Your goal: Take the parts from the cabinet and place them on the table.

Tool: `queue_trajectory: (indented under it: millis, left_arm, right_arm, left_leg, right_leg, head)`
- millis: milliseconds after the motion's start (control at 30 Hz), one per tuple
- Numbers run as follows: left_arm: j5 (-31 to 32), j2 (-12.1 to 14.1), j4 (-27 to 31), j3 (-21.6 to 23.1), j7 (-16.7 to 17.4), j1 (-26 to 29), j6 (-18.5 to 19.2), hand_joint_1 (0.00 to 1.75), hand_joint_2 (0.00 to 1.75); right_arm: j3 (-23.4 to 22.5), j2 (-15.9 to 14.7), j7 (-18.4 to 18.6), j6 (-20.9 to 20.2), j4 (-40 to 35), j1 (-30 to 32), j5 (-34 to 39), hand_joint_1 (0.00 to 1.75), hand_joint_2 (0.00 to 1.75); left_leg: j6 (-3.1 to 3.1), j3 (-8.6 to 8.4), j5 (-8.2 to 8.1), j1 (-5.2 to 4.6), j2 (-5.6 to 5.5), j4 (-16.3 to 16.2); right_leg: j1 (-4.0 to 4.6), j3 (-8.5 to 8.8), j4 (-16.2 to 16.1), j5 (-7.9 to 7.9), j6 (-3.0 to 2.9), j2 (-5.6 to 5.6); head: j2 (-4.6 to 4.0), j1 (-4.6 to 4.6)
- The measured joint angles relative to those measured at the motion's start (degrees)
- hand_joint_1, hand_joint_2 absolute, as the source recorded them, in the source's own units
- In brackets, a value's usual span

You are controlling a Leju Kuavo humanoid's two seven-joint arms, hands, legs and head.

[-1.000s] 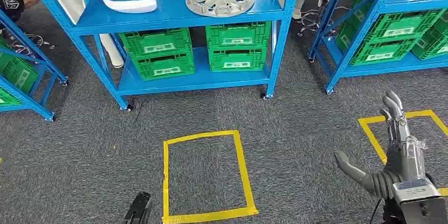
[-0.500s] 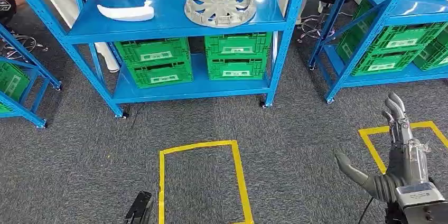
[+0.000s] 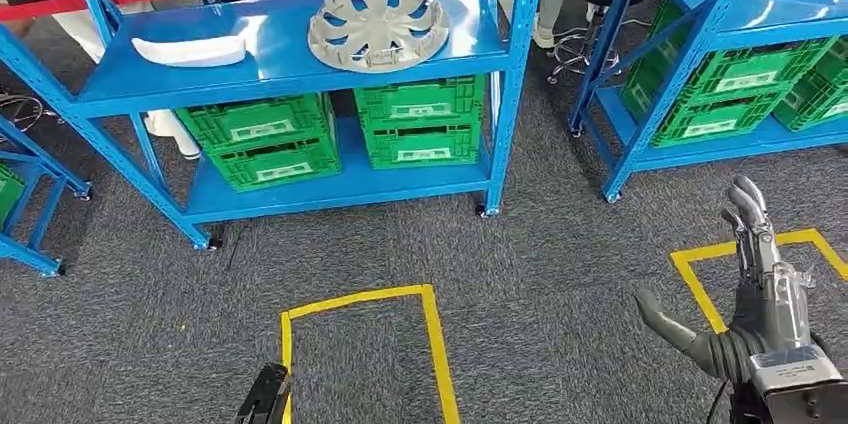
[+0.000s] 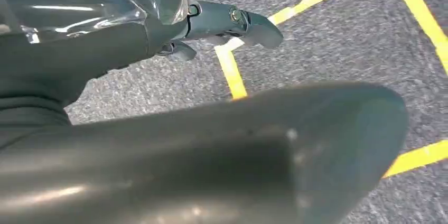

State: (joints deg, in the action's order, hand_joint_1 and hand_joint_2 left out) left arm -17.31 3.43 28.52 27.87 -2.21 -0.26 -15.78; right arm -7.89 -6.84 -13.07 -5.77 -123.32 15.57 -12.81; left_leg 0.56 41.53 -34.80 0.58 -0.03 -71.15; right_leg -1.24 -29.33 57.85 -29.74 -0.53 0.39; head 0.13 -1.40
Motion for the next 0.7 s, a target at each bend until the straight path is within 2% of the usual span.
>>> queue_trajectory:
  millis: [33, 67, 100, 133, 167, 200, 233, 267, 300, 367, 400, 433, 467, 500, 533, 567, 600, 633, 700]
  left_arm:
    - [0.0, 0.0, 0.0, 0.0, 0.0, 0.0, 0.0, 0.00, 0.00]
    - [0.0, 0.2, 0.0, 0.0, 0.0, 0.2, -0.1, 0.00, 0.00]
    - [-0.1, 0.5, 0.0, 0.0, 0.0, 0.4, -0.2, 0.00, 0.00]
    - [-0.1, 0.5, 0.0, 0.0, 0.0, 0.5, -0.4, 0.00, 0.00]
    - [-0.2, 0.5, 0.0, 0.0, -0.1, 0.7, -0.6, 0.00, 0.00]
    - [-0.1, 0.7, 0.0, 0.0, -0.1, 0.6, -0.7, 0.00, 0.00]
    - [-0.1, 0.5, 0.1, -0.1, -0.1, 0.3, -0.9, 0.00, 0.00]
    - [-0.1, 0.2, 0.3, -0.1, -0.1, 0.2, -0.9, 0.00, 0.00]
    - [0.0, 0.2, 0.4, -0.1, -0.2, 0.0, -0.9, 0.00, 0.00]
    - [0.0, 0.0, 0.4, -0.1, -0.2, -0.1, -0.9, 0.00, 0.00]
    - [0.0, -0.1, 0.4, -0.1, -0.2, 0.0, -0.9, 0.00, 0.00]
    - [0.0, -0.1, 0.4, -0.1, -0.2, 0.0, -0.9, 0.00, 0.00]
    - [0.0, -0.1, 0.4, -0.1, -0.2, 0.0, -0.9, 0.00, 0.00]
    - [0.0, -0.2, 0.4, -0.1, -0.2, 0.0, -0.9, 0.00, 0.00]
    - [0.0, -0.2, 0.4, -0.1, -0.2, 0.0, -0.9, 0.00, 0.00]
    - [0.0, -0.2, 0.4, -0.1, -0.2, 0.0, -0.9, 0.00, 0.00]
    - [0.0, -0.2, 0.4, -0.1, -0.2, -0.1, -0.9, 0.00, 0.00]
    - [0.0, -0.2, 0.4, -0.1, -0.2, 0.0, -0.9, 0.00, 0.00]
    - [0.0, -0.2, 0.4, -0.1, -0.2, 0.0, -0.9, 0.00, 0.00]
  right_arm:
    - [0.0, 0.0, 0.0, 0.0, 0.0, 0.0, 0.0, 0.00, 1.75]
    - [0.0, 0.0, 0.0, -0.1, 0.0, -0.1, 0.0, 0.00, 1.75]
    - [0.1, 0.0, 0.0, -0.1, 0.2, -0.3, 0.0, 0.00, 1.75]
    - [0.2, 0.0, 0.0, -0.2, 0.5, -0.4, 0.0, 0.00, 1.75]
    - [0.3, 0.0, 0.0, -0.2, 0.5, -0.5, 0.0, 0.00, 1.75]
    - [0.4, -0.1, -0.1, -0.2, 0.4, -0.5, 0.2, 0.00, 1.75]
    - [0.4, -0.4, -0.2, -0.2, 0.4, -0.7, 0.2, 0.00, 1.75]
    - [0.3, -0.5, -0.2, -0.2, 0.4, -0.6, 0.2, 0.00, 1.75]
    - [0.4, -0.6, -0.2, -0.2, 0.3, -0.7, 0.2, 0.00, 1.75]
    - [0.3, -0.6, -0.2, -0.2, 0.4, -0.7, 0.4, 0.00, 1.75]
    - [0.3, -0.6, -0.2, -0.2, 0.4, -0.7, 0.4, 0.00, 1.75]
    - [0.4, -0.6, -0.2, -0.2, 0.4, -0.7, 0.5, 0.00, 1.75]
    - [0.4, -0.6, -0.2, -0.2, 0.4, -0.7, 0.5, 0.00, 1.75]
    - [0.4, -0.6, -0.2, -0.2, 0.5, -0.7, 0.5, 0.00, 1.75]
    - [0.4, -0.6, -0.2, -0.2, 0.5, -0.7, 0.5, 0.00, 1.75]
    - [0.4, -0.7, -0.2, -0.2, 0.5, -0.7, 0.5, 0.00, 1.75]
    - [0.4, -0.7, -0.2, -0.2, 0.5, -0.7, 0.5, 0.00, 1.75]
    - [0.4, -0.7, -0.2, -0.2, 0.5, -0.7, 0.5, 0.00, 1.75]
    - [0.4, -0.7, -0.2, -0.2, 0.5, -0.7, 0.5, 0.00, 1.75]
  left_leg:
    - [1.00, -0.70, 3.54, -0.47, -0.10, 3.8]
    - [3.29, -1.89, 9.88, -1.65, -0.16, 8.8]
    - [4.31, -1.75, 12.84, -2.85, -0.67, 11.0]
    - [4.50, -1.13, 12.10, -3.85, -1.64, 11.5]
    - [4.59, -1.77, 12.44, -3.60, -2.70, 11.6]
    - [3.86, -1.98, 12.87, -3.49, -2.62, 11.7]
    - [3.47, -2.26, 13.52, -3.08, -2.36, 11.9]
    - [3.35, -2.73, 13.70, -2.71, -2.33, 12.4]
    - [3.73, -2.96, 13.49, -2.67, -2.22, 12.5]
    - [4.17, -3.08, 12.94, -2.67, -2.09, 12.5]
    - [4.23, -3.10, 12.67, -2.69, -2.09, 12.5]
    - [4.24, -3.25, 12.40, -2.70, -2.10, 12.5]
    - [4.21, -3.51, 12.15, -2.70, -2.15, 12.5]
    - [4.17, -3.99, 11.82, -2.70, -2.27, 12.5]
    - [4.03, -4.57, 11.47, -2.70, -2.42, 12.5]
    - [3.88, -5.00, 11.17, -2.75, -2.49, 12.5]
    - [3.67, -5.15, 10.98, -3.00, -2.61, 12.4]
    - [3.44, -5.14, 10.69, -3.23, -2.78, 12.1]
    - [3.36, -5.12, 10.72, -3.19, -2.76, 12.2]
  right_leg:
    - [0.36, 1.23, 0.0, -0.73, -0.03, 0.34]
    - [0.37, 2.21, -0.3, -1.45, -0.18, 0.11]
    - [0.84, 3.12, -0.1, -1.87, 0.05, 0.43]
    - [1.05, 3.17, -0.3, -2.66, 0.25, 0.73]
    - [1.68, 3.39, -0.5, -3.58, -0.21, 0.92]
    - [1.91, 3.70, -0.6, -4.22, -0.77, 1.01]
    - [2.12, 3.98, -0.7, -4.48, -0.65, 1.23]
    - [1.89, 4.16, 0.3, -4.96, -0.47, 1.05]
    - [1.99, 2.83, 2.7, -6.27, -0.51, 0.58]
    - [1.77, -2.78, 11.9, -10.20, -0.99, 0.37]
    - [1.69, -5.63, 16.1, -11.44, -0.96, 0.34]
    - [1.64, -7.83, 18.4, -11.38, -0.55, 0.32]
    - [1.63, -8.34, 17.7, -10.19, 0.00, 0.31]
    - [1.62, -7.61, 14.3, -7.65, 0.78, 0.31]
    - [1.61, -5.80, 8.7, -4.28, 1.45, 0.30]
    - [1.57, -4.02, 3.3, -1.41, 1.77, 0.31]
    - [1.62, -3.23, 1.3, 0.30, 1.19, 0.30]
    - [1.60, -3.15, 0.8, 0.91, 0.41, 0.30]
    - [1.81, -2.96, 0.8, 0.99, -0.05, 0.28]
  head:
    - [0.00, -0.07]
    - [0.00, 0.11]
    - [-0.02, 0.31]
    - [0.00, 0.00]
    - [0.00, 0.11]
    - [0.00, 0.13]
    - [-0.02, 0.07]
    - [-0.02, -0.02]
    - [0.00, 0.15]
    - [0.00, 0.15]
    - [0.00, 0.07]
    - [0.00, 0.11]
    - [0.00, 0.09]
    - [0.00, 0.11]
    - [0.00, 0.11]
    - [-0.02, 0.13]
    - [-0.02, 0.09]
    - [0.00, 0.04]
    - [0.00, 0.04]
